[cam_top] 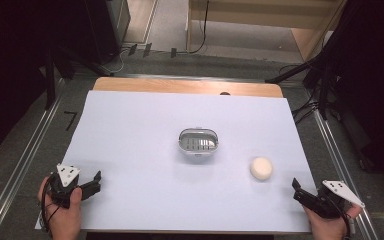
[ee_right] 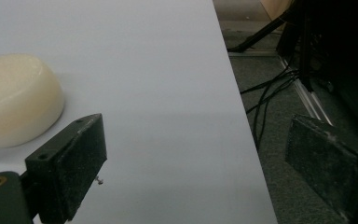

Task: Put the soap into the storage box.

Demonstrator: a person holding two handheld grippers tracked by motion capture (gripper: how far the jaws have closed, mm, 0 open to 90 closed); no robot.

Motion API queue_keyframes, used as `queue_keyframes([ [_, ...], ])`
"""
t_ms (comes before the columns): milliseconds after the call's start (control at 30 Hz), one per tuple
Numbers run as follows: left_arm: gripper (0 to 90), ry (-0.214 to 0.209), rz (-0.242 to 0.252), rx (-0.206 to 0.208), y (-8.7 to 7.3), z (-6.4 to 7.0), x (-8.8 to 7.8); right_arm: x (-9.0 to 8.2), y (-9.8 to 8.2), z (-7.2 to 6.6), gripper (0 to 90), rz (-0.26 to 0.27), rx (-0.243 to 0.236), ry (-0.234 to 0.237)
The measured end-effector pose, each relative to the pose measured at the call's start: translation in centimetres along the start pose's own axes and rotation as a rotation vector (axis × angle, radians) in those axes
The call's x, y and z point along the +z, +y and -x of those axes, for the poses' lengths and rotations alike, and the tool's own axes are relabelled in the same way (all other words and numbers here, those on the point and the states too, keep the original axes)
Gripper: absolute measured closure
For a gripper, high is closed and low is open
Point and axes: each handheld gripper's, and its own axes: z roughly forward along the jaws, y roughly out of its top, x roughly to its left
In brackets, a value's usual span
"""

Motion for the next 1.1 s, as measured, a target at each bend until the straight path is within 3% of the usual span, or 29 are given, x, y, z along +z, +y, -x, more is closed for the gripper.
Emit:
queue_keyframes([
  [133,14.4,-0.001,0.0,-0.001,0.0,0.0,0.0,0.0,0.2,0.0,6.3,-0.006,0.033,0.011],
  [233,14.4,-0.002,0.003,0.001,0.0,0.0,0.0,0.1,0.3,-0.2,6.3,-0.002,0.018,0.018],
  [267,14.4,-0.001,0.001,0.0,0.0,0.0,0.0,0.1,0.4,-0.5,5.8,0.003,0.031,0.051],
  [633,14.4,0.001,0.0,0.005,0.0,0.0,0.0,0.9,1.1,-3.2,4.1,-0.005,-0.001,0.129],
  [1100,14.4,0.003,0.0,0.01,0.0,0.1,0.0,1.6,1.3,-5.2,3.9,-0.02,-0.036,0.167],
])
